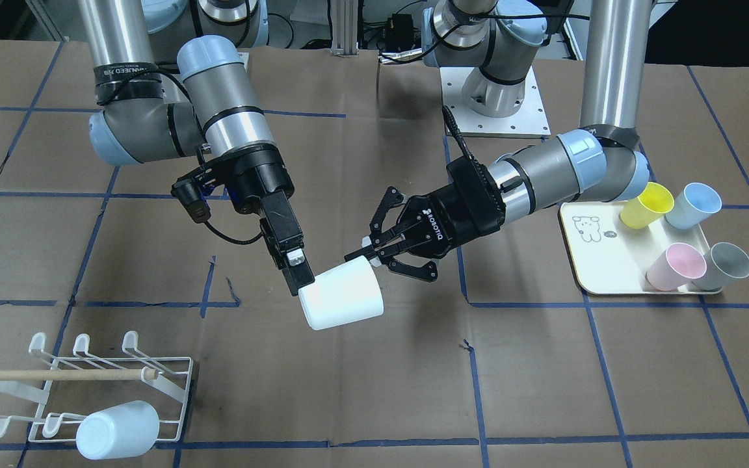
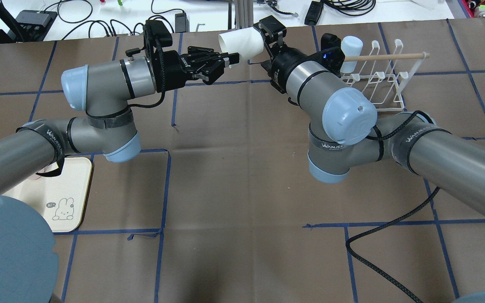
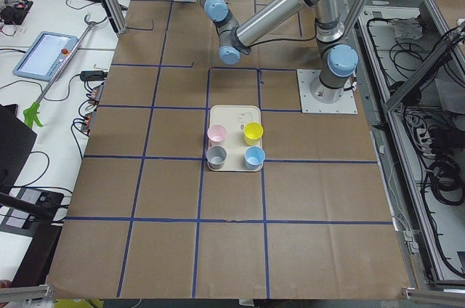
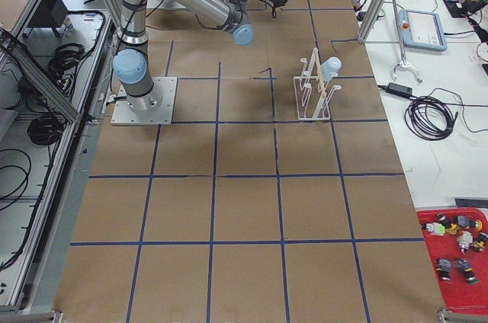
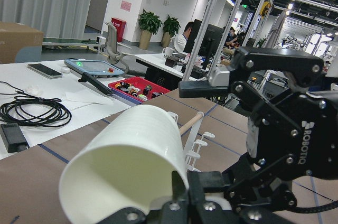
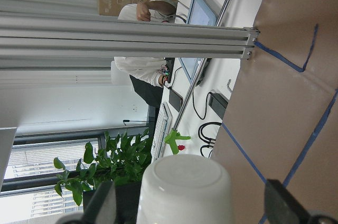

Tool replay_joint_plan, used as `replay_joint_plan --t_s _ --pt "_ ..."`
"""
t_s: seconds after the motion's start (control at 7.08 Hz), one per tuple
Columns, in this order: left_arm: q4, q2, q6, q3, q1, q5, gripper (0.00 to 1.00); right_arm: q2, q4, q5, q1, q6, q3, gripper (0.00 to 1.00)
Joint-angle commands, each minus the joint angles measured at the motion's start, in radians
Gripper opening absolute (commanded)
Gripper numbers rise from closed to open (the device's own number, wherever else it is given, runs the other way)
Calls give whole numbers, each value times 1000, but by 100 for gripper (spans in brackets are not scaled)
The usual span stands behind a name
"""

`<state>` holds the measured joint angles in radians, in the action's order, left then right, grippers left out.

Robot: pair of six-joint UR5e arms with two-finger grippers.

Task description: Transfer IKEA cup to right arm and place on rack

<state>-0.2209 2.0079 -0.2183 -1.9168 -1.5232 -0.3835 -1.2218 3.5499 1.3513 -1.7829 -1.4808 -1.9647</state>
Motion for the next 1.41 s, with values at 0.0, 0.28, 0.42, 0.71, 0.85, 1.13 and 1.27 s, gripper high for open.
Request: replay_joint_plan --t_s 0.0,0.28,0.42,0.71,0.85,1.13,1.27 --pt "0 0 1 1 1 0 7 28 0 -3 -7 -1 36 100" --pt "0 2 1 1 1 0 7 44 1 -1 -16 -1 50 100" --pt "0 0 1 1 0 0 7 54 0 -1 -16 -1 58 100" --pt "0 0 10 2 1 -2 7 77 0 -1 -26 -1 69 100" --pt "0 -1 10 1 0 -2 7 76 -2 -1 -26 -1 70 100" --pt "0 -6 11 1 1 0 7 70 -11 -1 -26 -6 73 100" --pt "0 -6 11 1 0 0 7 70 -16 -1 -26 -6 81 100"
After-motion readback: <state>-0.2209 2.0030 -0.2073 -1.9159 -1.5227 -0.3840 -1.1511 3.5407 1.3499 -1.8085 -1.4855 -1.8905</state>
